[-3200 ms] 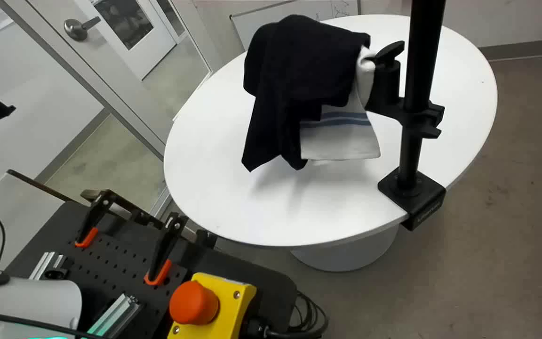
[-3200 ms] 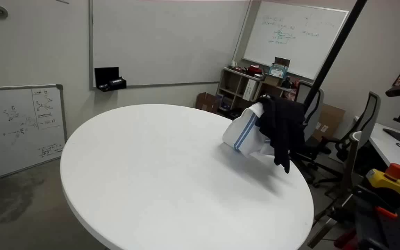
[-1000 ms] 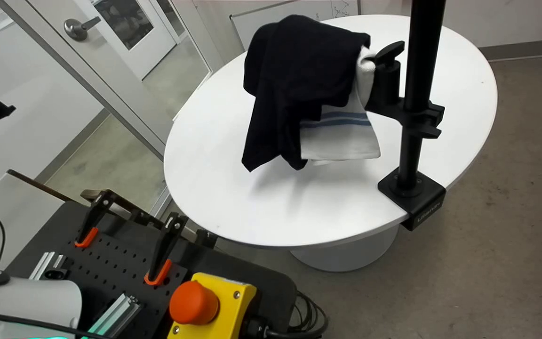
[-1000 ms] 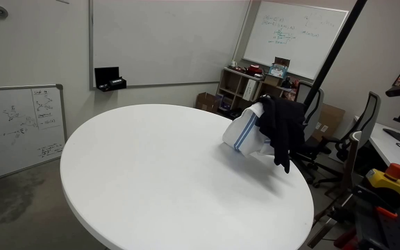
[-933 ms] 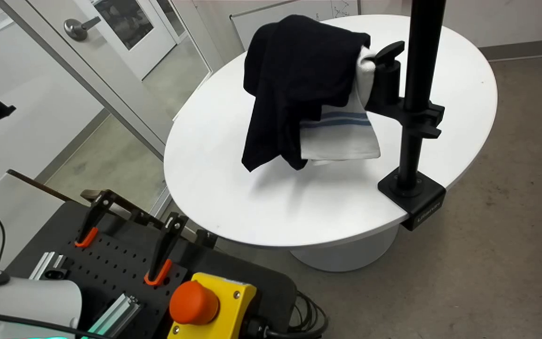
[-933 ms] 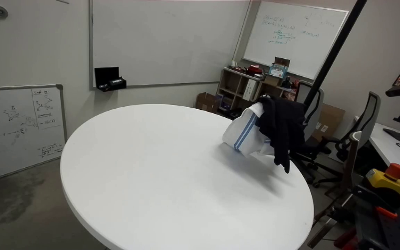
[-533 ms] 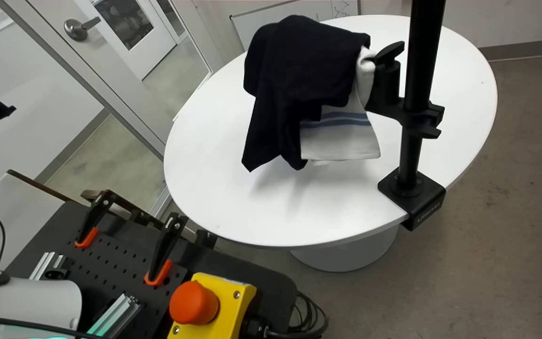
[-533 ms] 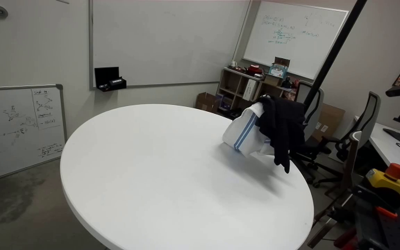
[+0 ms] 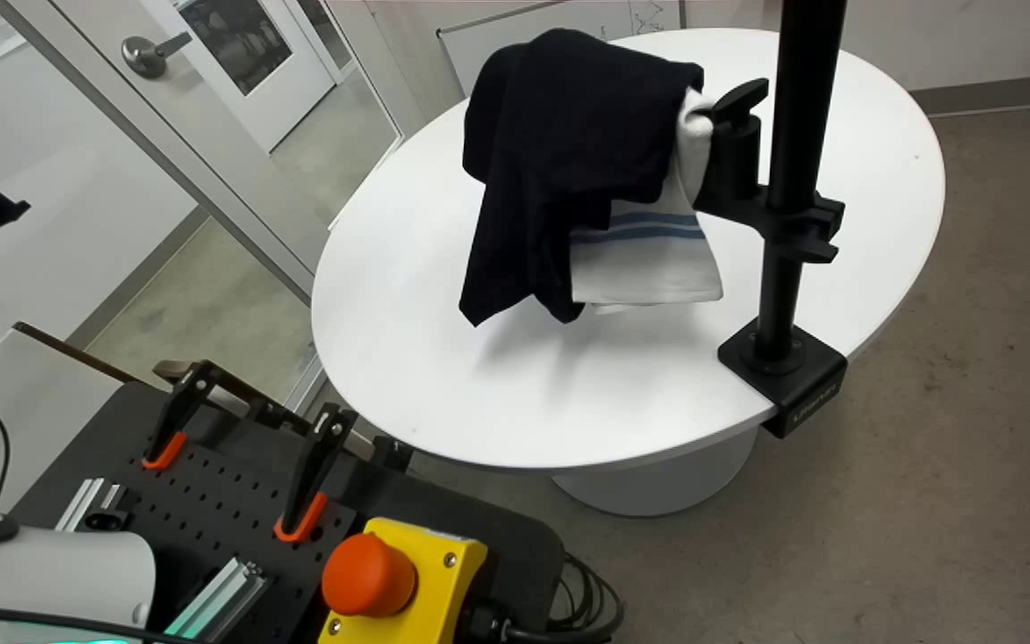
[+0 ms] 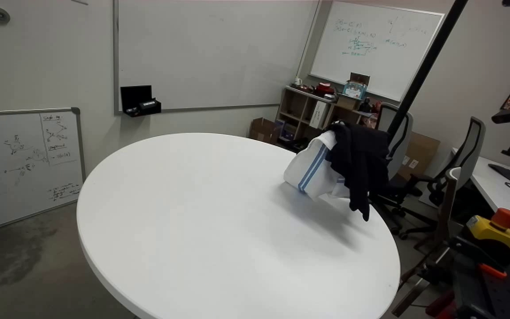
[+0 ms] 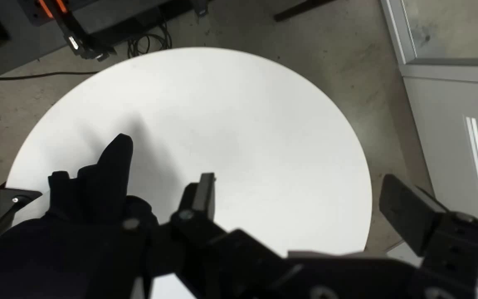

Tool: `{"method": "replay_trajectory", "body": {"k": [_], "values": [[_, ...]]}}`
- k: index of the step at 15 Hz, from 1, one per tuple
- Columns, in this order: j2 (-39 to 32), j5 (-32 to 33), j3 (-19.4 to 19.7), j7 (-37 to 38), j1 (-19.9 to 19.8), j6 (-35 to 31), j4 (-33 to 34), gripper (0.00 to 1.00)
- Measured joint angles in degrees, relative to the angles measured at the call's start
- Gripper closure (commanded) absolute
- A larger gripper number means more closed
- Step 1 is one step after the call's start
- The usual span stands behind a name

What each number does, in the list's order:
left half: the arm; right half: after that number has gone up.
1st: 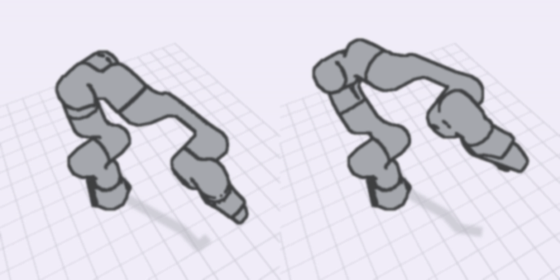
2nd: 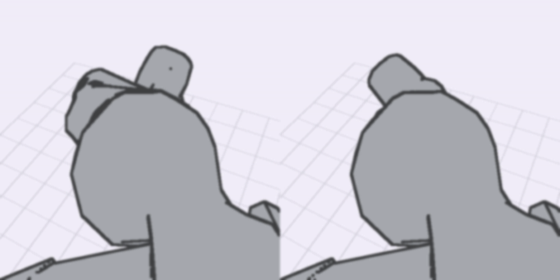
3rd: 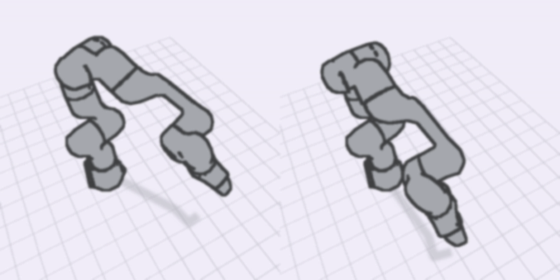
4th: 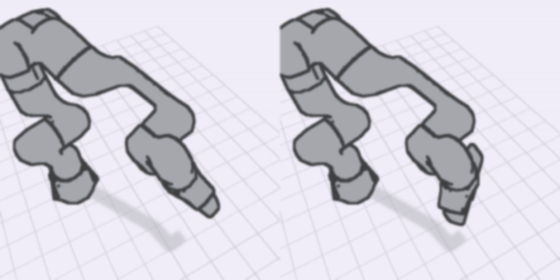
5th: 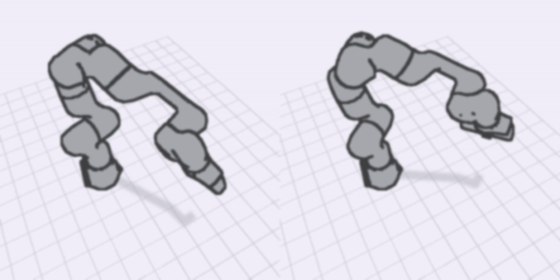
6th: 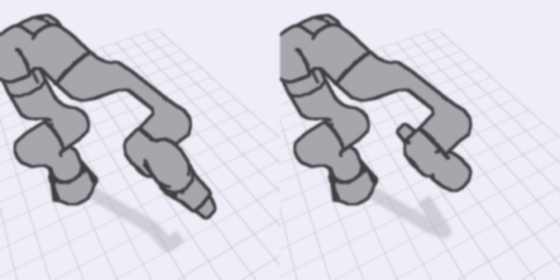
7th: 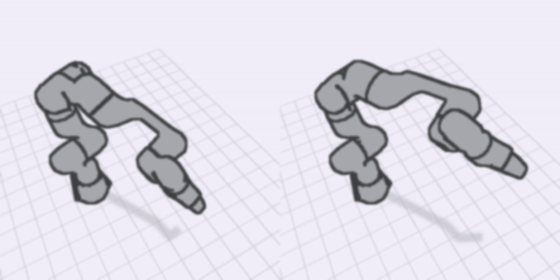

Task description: Remove the black piece of clothing from the rack and put it on the table.

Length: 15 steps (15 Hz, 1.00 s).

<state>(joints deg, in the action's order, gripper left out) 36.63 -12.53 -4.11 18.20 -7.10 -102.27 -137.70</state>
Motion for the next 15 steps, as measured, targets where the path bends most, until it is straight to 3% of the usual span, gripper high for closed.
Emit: {"method": "replay_trajectory", "body": {"k": [15], "values": [[-18.2,13.6,8.9,4.7,-9.2,-20.3,5.5,0.00]]}}
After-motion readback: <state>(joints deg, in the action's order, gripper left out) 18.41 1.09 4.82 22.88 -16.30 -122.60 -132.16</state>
